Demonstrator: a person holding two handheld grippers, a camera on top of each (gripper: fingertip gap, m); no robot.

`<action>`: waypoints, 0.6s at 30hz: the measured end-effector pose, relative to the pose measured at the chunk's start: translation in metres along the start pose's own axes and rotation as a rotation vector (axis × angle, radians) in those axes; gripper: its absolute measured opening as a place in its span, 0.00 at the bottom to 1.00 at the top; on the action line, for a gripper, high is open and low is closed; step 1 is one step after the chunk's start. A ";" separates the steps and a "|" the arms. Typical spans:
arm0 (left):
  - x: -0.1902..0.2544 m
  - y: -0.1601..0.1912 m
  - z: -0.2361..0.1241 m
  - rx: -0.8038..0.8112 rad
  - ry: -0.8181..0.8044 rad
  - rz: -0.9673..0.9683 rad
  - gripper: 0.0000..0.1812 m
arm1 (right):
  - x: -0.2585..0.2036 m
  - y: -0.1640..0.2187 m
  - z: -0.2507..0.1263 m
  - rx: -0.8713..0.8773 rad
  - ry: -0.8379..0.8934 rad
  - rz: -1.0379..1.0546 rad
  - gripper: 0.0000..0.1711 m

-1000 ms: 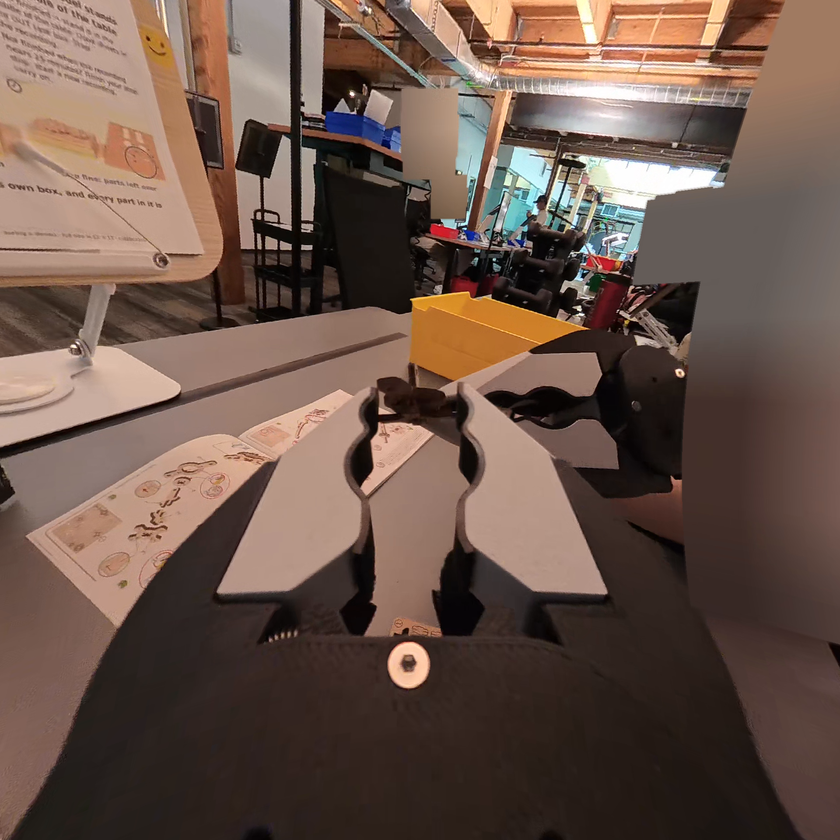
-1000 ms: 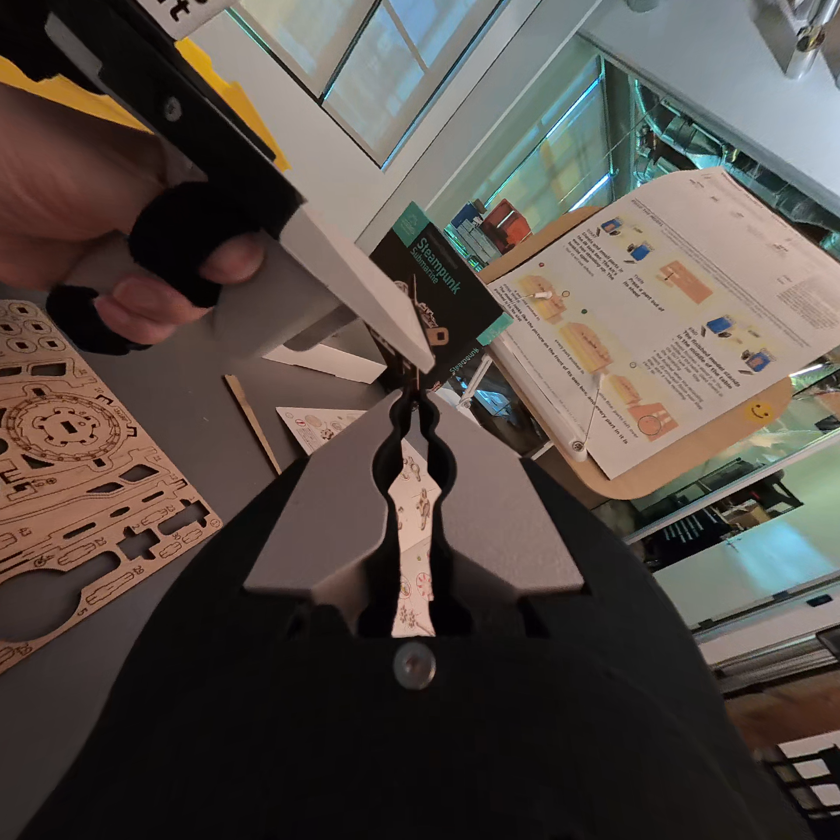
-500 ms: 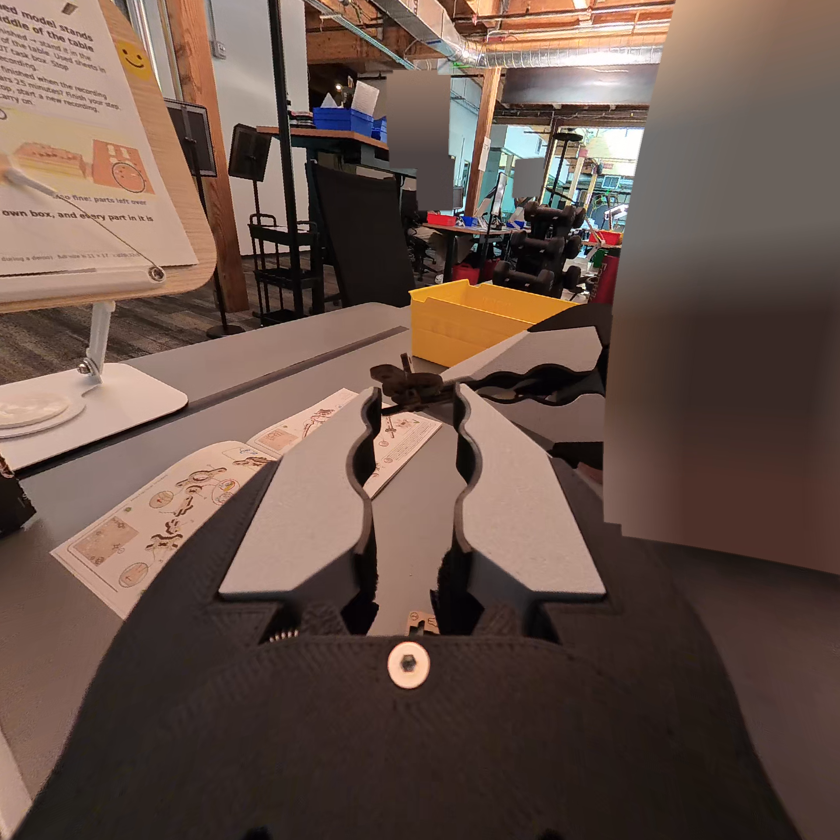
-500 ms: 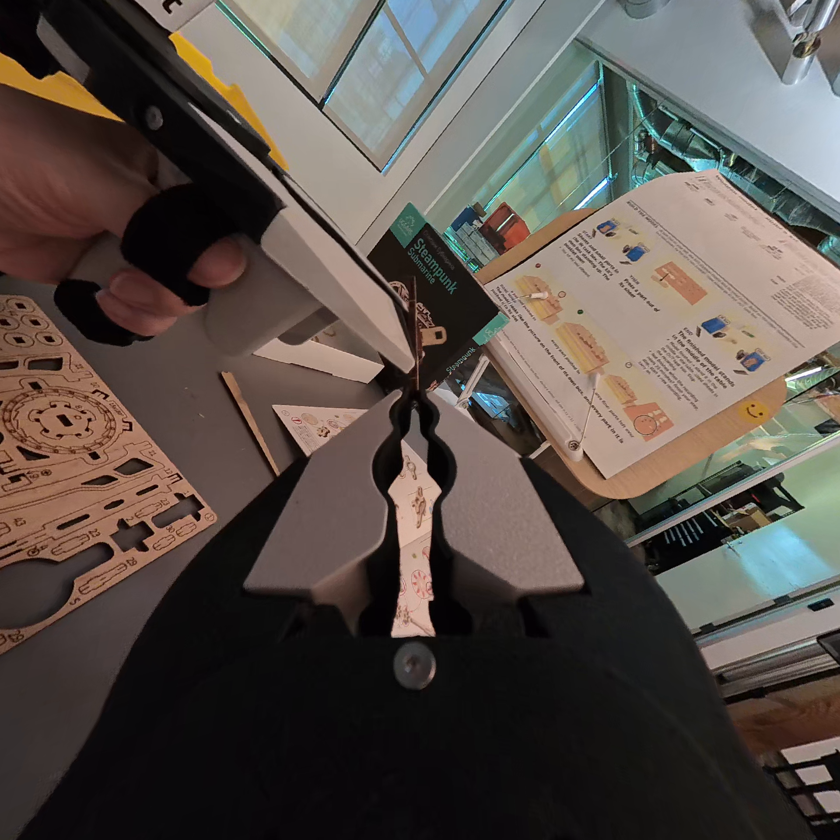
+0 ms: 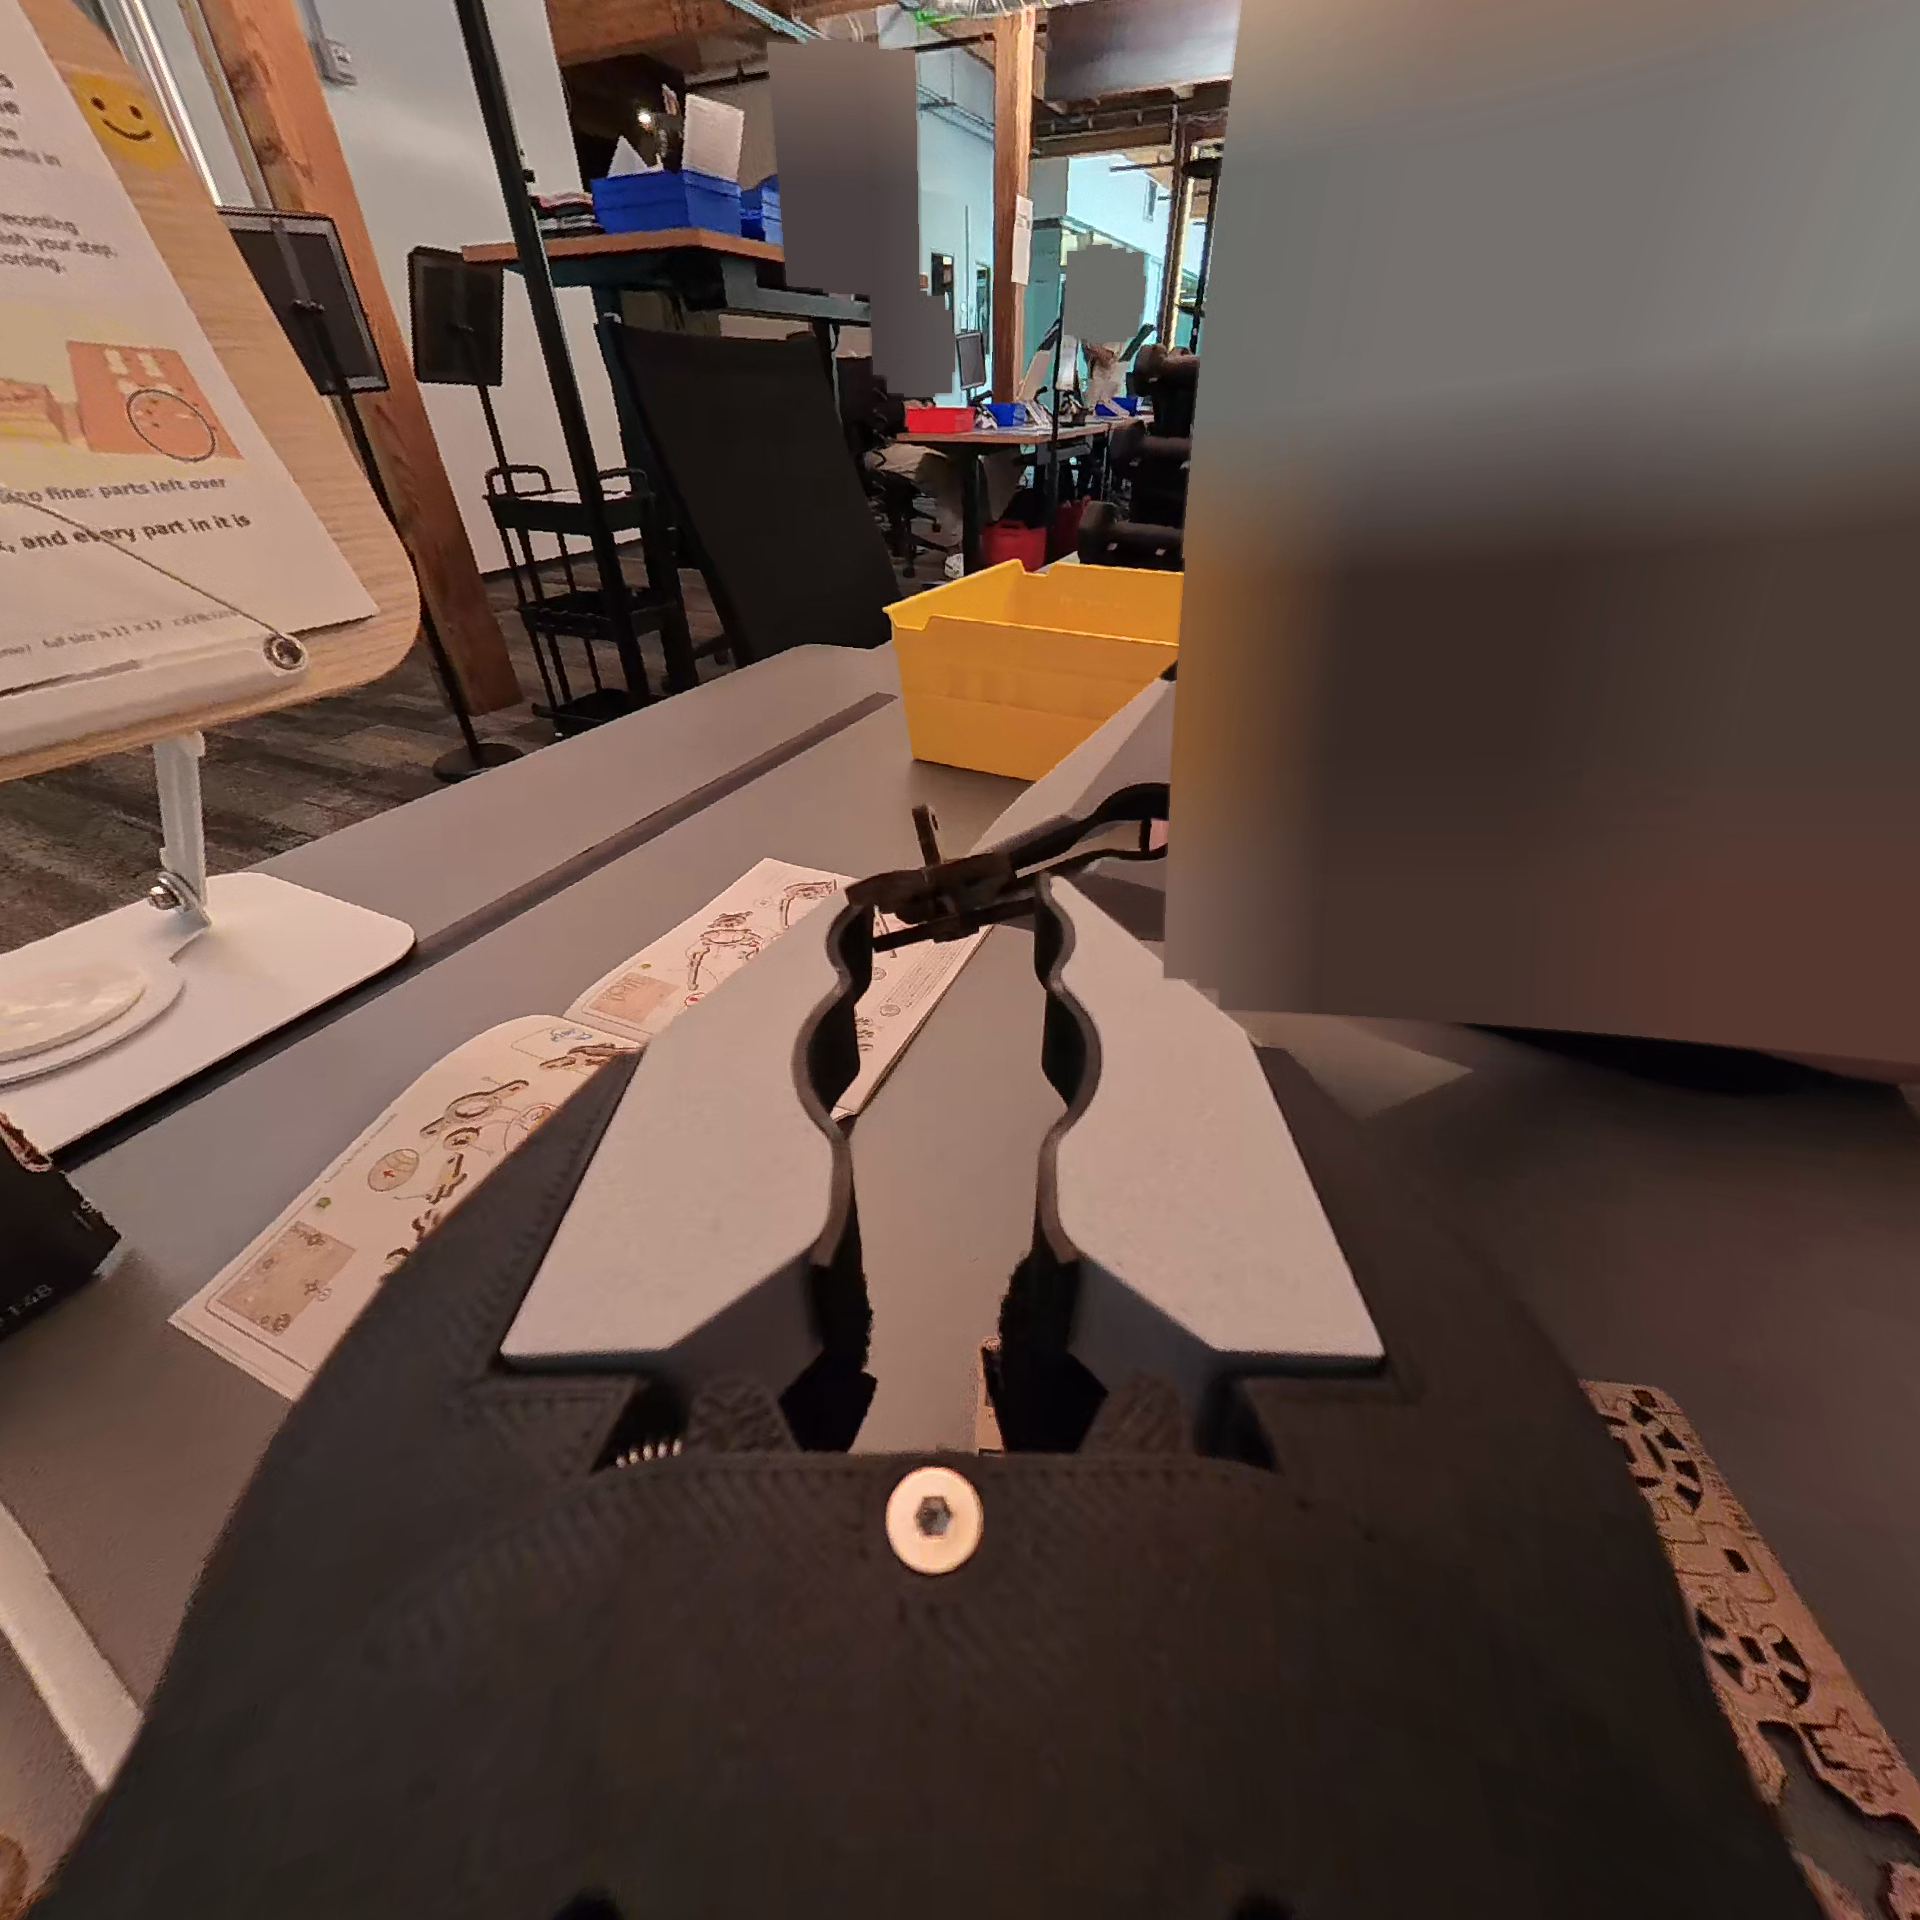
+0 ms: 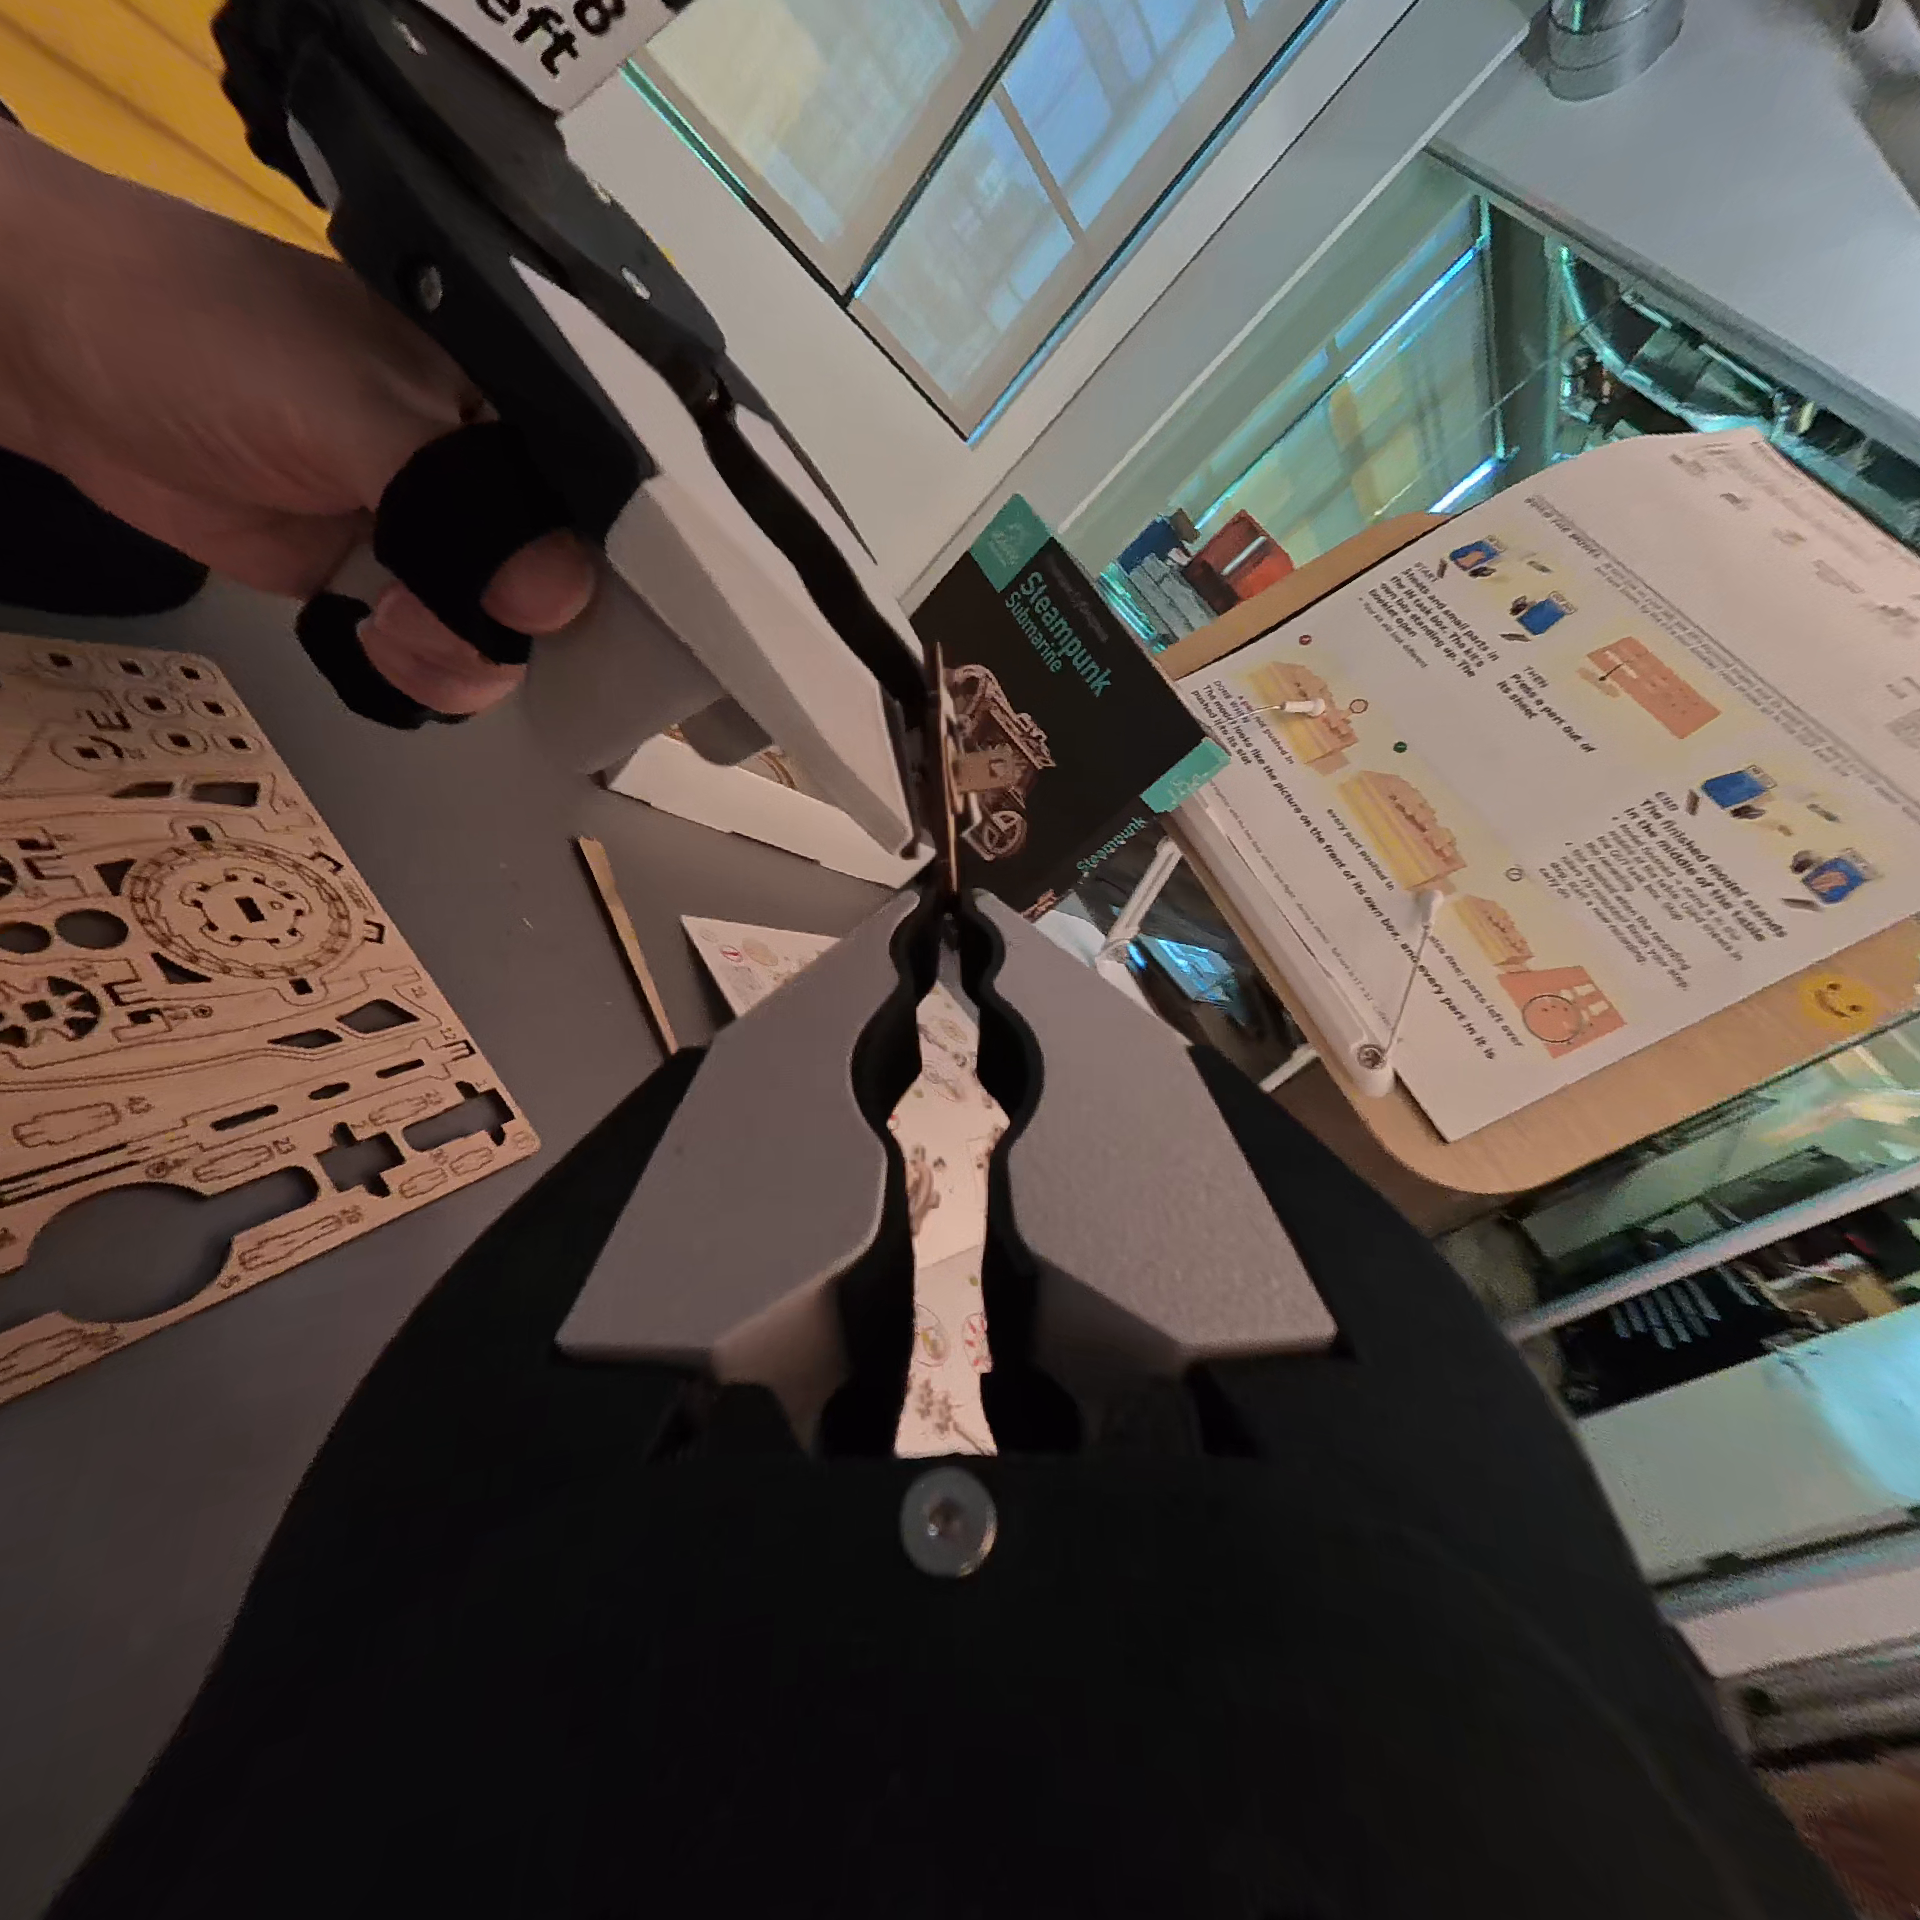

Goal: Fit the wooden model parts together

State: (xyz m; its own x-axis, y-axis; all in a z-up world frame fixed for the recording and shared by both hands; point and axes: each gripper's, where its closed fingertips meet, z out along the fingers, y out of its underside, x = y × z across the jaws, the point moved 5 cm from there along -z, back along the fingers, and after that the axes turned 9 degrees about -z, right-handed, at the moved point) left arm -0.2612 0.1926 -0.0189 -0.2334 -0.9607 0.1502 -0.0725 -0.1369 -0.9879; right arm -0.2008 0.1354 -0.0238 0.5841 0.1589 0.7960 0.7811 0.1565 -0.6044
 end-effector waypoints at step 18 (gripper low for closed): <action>0.000 0.002 0.001 -0.001 0.029 -0.059 0.16 | 0.001 -0.002 -0.002 -0.011 0.054 -0.095 0.01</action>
State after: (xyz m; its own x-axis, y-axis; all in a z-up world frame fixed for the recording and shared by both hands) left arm -0.2602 0.1916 -0.0205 -0.2562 -0.9436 0.2096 -0.0884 -0.1930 -0.9772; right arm -0.2012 0.1335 -0.0213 0.5179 0.0906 0.8506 0.8360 0.1571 -0.5257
